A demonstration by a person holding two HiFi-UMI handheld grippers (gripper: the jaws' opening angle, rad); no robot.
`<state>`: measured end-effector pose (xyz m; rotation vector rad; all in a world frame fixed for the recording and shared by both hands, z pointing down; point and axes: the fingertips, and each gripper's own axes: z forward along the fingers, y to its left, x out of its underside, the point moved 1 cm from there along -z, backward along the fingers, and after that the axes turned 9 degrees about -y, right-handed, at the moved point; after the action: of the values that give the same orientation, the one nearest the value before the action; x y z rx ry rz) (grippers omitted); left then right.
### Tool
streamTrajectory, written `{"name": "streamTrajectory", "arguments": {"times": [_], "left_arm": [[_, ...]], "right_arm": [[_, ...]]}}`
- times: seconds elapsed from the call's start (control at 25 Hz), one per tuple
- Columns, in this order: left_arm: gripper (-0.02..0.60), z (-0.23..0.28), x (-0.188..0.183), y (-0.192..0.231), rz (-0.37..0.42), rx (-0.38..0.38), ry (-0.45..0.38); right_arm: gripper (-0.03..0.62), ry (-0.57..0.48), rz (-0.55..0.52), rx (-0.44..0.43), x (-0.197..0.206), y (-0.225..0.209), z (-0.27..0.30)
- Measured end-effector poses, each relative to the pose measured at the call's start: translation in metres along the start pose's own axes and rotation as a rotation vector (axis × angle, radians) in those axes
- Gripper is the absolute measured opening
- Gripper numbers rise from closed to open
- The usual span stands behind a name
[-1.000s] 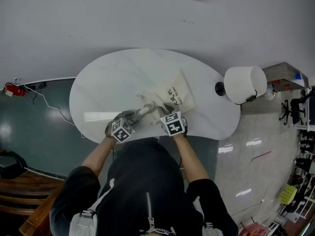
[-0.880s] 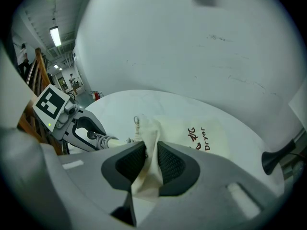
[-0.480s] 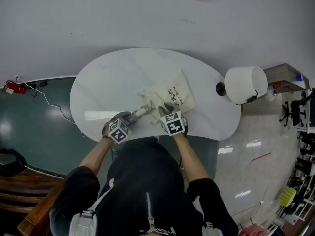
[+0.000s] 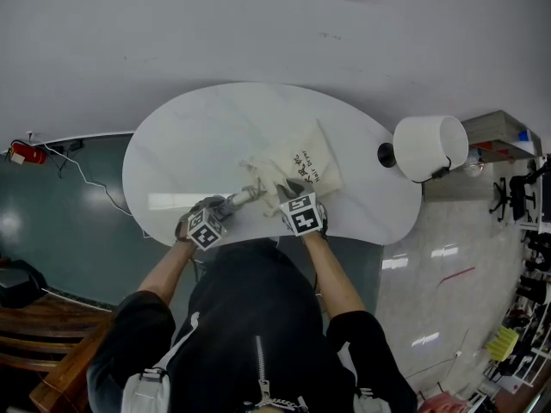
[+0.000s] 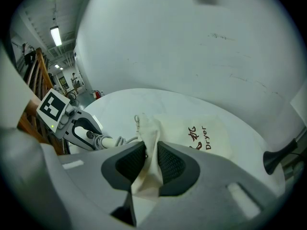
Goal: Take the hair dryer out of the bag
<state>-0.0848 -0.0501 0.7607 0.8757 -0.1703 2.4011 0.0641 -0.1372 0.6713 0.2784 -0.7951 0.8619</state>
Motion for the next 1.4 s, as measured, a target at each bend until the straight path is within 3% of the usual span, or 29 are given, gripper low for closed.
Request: {"name": "streamTrajectory", "arguments": {"times": [0.24, 0.76, 1.4], "left_arm": [[0.198, -0.007, -0.005, 0.0, 0.003, -0.002, -0.001], [0.199, -0.016, -0.058, -0.005, 0.0, 0.022, -0.041], [0.225, 0.016, -0.1, -0.009, 0.035, 0.024, -0.024]], "right_arm": [[0.071, 0.0, 0.006, -0.003, 0.0, 0.001, 0.001], [0.071, 0.002, 0.002, -0.003, -0.001, 0.001, 0.0], [0.071, -0.016, -0.005, -0.017, 0.001, 0.001, 0.003]]}}
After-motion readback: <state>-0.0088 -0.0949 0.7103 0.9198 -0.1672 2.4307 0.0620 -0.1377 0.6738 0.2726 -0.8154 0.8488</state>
